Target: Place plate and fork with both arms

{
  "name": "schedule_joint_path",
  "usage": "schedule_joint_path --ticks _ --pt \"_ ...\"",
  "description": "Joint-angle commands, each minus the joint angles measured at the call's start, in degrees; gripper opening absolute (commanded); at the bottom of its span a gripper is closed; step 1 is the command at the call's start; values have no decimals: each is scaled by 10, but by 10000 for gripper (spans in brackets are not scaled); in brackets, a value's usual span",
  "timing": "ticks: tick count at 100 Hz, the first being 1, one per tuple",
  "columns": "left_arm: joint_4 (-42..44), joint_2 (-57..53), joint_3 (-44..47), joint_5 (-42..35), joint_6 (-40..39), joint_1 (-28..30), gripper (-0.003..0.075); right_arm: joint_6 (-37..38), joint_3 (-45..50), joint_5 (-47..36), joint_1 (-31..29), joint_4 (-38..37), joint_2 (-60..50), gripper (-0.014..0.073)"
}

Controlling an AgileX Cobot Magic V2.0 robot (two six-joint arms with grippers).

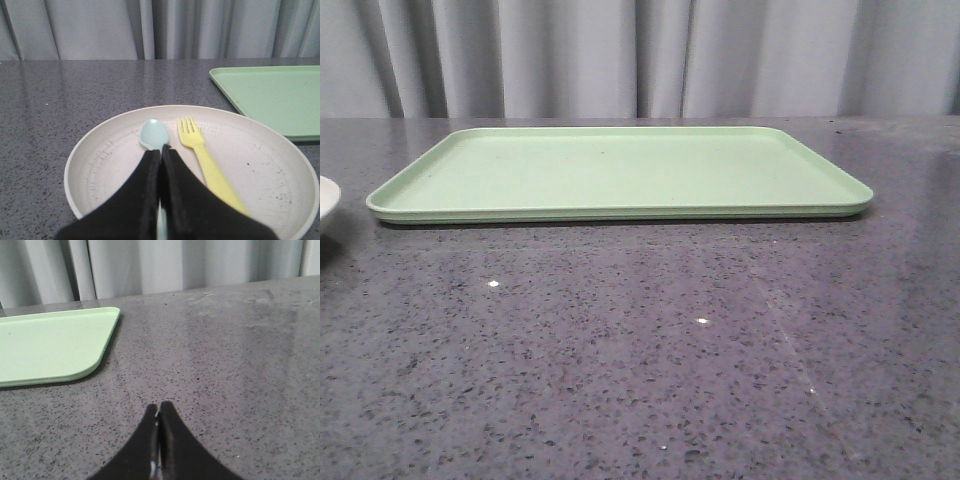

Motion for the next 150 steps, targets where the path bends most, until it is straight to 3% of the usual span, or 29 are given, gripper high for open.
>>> schedule_joint_path --ticks 1,68,112,131,150 --pt "-2 -18 8 -43 -2 0 -20 -6 -4 -43 -4 0 -13 -67" --pt "-2 -18 8 -57 -2 0 -20 -6 -4 -44 -4 0 -13 -67" --pt "-21 -18 -6 -73 -2 -1 -21 -6 -13 -87 -4 0 -13 -67" --pt "-23 7 -60 -26 -2 -1 -21 -6 -71 -28 -4 0 0 -67" --pt "-23 66 -146 17 -2 -1 -21 -6 -170 93 -4 0 56 -67"
